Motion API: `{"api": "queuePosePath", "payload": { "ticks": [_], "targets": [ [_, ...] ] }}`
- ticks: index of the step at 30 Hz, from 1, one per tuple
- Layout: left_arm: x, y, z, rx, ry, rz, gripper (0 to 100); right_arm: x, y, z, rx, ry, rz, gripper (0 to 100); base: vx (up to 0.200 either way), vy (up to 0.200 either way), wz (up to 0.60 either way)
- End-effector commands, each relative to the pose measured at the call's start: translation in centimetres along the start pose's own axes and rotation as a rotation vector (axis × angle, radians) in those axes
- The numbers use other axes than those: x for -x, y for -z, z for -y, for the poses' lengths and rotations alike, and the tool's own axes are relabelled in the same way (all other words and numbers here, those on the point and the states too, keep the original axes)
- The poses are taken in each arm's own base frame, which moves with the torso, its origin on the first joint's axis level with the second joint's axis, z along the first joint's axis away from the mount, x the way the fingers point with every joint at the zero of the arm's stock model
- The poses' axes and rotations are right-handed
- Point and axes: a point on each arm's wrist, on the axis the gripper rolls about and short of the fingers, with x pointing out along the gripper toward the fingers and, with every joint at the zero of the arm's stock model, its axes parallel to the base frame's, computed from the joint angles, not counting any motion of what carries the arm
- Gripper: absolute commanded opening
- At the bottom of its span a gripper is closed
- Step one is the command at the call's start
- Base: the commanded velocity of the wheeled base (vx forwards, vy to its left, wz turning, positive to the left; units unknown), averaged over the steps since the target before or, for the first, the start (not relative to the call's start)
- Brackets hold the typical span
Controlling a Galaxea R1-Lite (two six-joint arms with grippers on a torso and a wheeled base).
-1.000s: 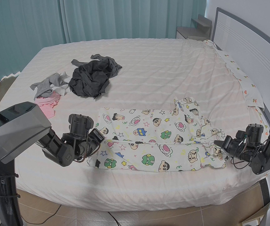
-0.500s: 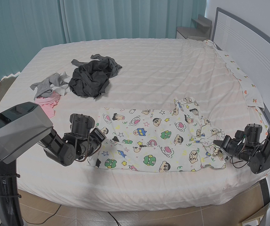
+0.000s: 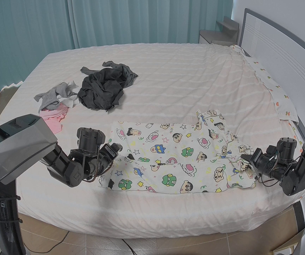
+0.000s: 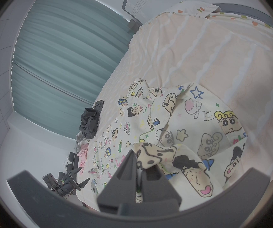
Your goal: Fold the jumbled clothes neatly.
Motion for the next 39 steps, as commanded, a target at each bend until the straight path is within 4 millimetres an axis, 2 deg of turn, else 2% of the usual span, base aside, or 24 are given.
{"api": "queuePosePath", "payload": {
  "ticks": [1,13,14,24,27,31,32,34,39],
  "targets": [
    [0.8,-0.1,0.0,0.000,0.001,0.000,100,0.0,-0.1,0.1,-0.008,0.004,0.004,0,0.000,0.000,0.00],
    [1.3,0.6,-0.4,-0.010,-0.015,-0.018,100,0.0,-0.6,0.8,-0.019,0.022,0.016,0,0.000,0.000,0.00],
    [1.3,0.6,-0.4,-0.010,-0.014,-0.019,100,-0.1,-0.5,0.9,-0.022,0.026,0.012,100,0.000,0.000,0.00],
    [1.6,1.6,-1.5,-0.017,-0.049,-0.052,100,0.5,-1.0,1.7,-0.036,0.050,0.032,100,0.000,0.000,0.00],
    [1.8,1.6,-1.8,-0.012,-0.043,-0.045,100,1.5,-0.9,2.1,-0.052,0.071,0.036,100,0.000,0.000,0.00],
    [2.2,1.6,-2.1,-0.011,-0.034,-0.036,100,2.6,-0.8,1.5,-0.049,0.065,0.042,100,0.000,0.000,0.00],
    [2.8,1.6,-2.2,-0.005,-0.017,-0.028,100,4.0,-0.7,0.7,-0.053,0.056,0.048,100,0.000,0.000,0.00],
    [3.4,1.5,-2.3,-0.002,-0.013,-0.027,100,4.6,-0.5,0.0,-0.057,0.040,0.048,100,0.000,0.000,0.00],
    [4.8,1.9,-3.1,0.000,-0.025,-0.055,100,4.3,0.8,-1.6,-0.007,0.019,0.014,100,0.000,0.000,0.00]
  ]
}}
